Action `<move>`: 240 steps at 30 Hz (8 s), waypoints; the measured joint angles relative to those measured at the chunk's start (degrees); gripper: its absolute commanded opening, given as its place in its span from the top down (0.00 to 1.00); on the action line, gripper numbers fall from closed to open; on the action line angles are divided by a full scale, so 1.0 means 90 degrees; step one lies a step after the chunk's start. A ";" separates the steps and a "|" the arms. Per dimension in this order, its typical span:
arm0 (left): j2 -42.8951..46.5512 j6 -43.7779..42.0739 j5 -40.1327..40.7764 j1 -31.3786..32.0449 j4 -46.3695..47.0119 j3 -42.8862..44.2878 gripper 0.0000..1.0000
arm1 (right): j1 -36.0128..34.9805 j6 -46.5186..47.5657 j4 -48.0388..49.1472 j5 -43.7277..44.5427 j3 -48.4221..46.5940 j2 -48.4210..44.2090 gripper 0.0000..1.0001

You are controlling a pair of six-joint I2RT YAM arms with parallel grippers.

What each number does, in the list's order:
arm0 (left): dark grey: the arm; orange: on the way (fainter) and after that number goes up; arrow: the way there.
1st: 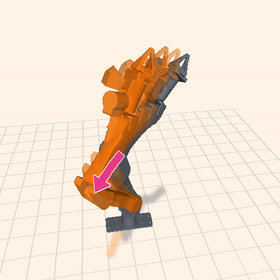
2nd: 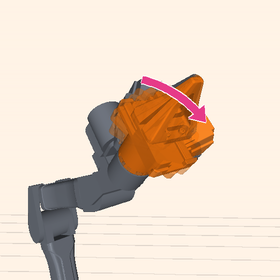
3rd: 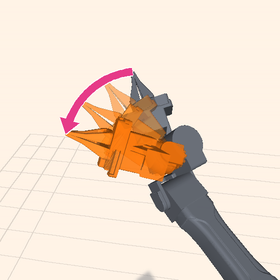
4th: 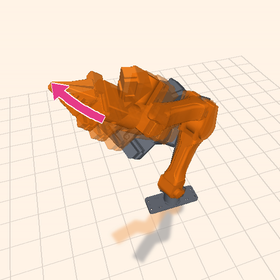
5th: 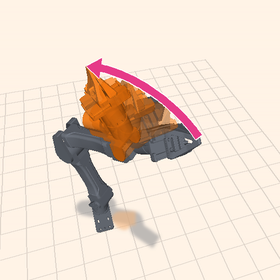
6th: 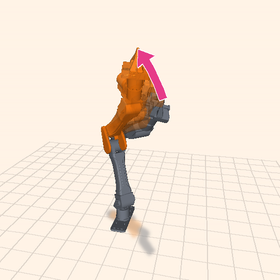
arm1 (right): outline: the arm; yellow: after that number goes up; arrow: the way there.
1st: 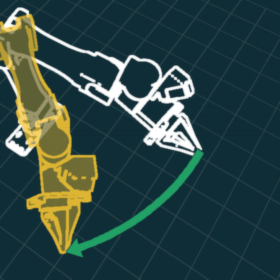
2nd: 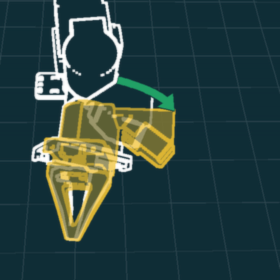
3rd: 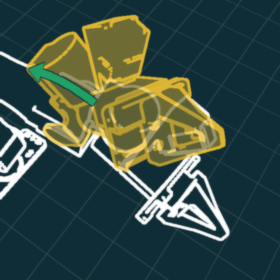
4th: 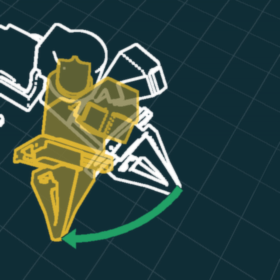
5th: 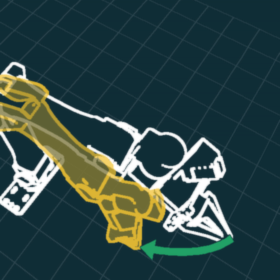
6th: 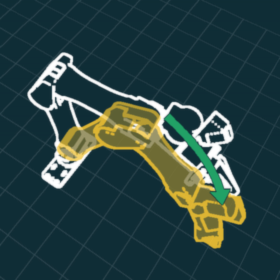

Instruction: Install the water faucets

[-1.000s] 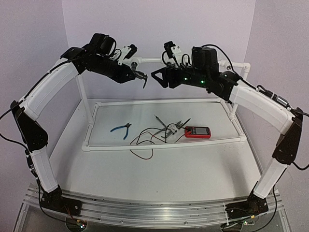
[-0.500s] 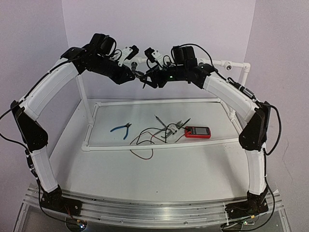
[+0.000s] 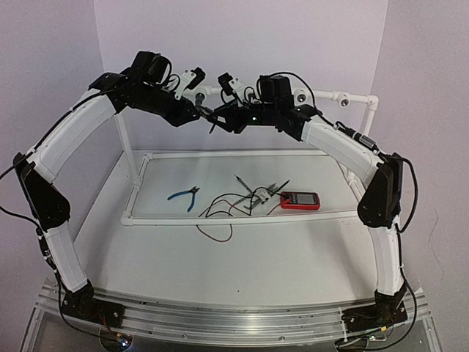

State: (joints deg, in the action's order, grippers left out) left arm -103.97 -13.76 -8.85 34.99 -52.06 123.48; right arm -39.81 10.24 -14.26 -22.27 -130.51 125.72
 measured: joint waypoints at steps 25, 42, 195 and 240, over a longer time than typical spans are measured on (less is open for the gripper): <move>0.0544 0.0032 0.0553 -0.0123 0.1009 -0.0977 0.63 | -0.0569 -0.2070 0.3990 0.1378 0.1717 0.0331 0.69; 0.1234 0.0111 -0.0135 -0.0118 0.2018 -0.1516 0.29 | -0.0791 -0.2900 0.5016 0.1774 0.1573 0.0871 0.69; 0.1918 -0.6458 -0.1550 -0.0377 0.6580 -0.4136 0.63 | -0.0835 -0.7210 0.4702 0.2906 0.0652 0.1064 0.59; 0.2541 0.3098 0.0276 -0.0532 0.8964 -0.6723 0.30 | 0.0541 0.5684 0.0296 0.4258 0.1043 -0.1435 0.17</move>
State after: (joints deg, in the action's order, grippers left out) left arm -81.10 14.12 -6.36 30.20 28.62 62.98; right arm -34.95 61.40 -11.59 16.05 -121.12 112.80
